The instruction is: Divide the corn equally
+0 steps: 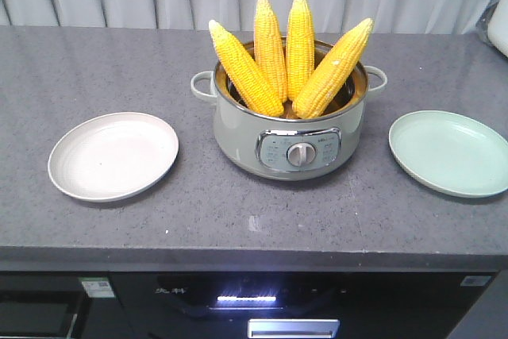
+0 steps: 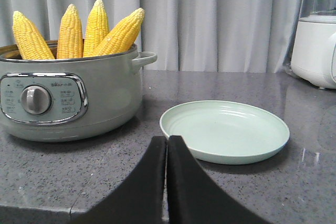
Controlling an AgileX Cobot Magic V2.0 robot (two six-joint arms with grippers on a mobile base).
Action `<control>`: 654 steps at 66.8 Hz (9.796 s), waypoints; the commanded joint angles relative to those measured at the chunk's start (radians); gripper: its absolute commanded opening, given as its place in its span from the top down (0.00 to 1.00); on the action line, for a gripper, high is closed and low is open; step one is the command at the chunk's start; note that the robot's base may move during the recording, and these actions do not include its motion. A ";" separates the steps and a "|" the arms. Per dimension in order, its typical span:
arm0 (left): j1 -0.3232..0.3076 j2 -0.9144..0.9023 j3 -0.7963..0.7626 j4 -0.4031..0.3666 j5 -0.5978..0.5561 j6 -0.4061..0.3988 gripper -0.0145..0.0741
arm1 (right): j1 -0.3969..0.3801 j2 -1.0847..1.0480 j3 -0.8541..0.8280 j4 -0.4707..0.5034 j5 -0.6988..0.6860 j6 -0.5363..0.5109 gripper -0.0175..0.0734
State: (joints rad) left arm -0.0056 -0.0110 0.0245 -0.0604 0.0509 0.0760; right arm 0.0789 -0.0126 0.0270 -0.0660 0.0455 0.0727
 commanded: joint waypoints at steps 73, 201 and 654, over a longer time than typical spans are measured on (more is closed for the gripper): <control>-0.005 -0.016 -0.016 -0.008 -0.074 -0.012 0.84 | -0.004 -0.007 0.008 -0.014 -0.072 -0.006 0.82; -0.005 0.202 -0.581 -0.009 0.058 -0.028 0.84 | -0.004 0.270 -0.576 -0.112 0.235 -0.020 0.82; -0.107 0.914 -0.990 -0.813 0.826 0.739 0.22 | -0.136 1.838 -1.645 0.046 1.017 -0.237 0.22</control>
State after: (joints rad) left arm -0.1057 0.9085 -0.9334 -0.8229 0.9155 0.8130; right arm -0.0515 1.8724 -1.5856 -0.0083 1.1046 -0.1632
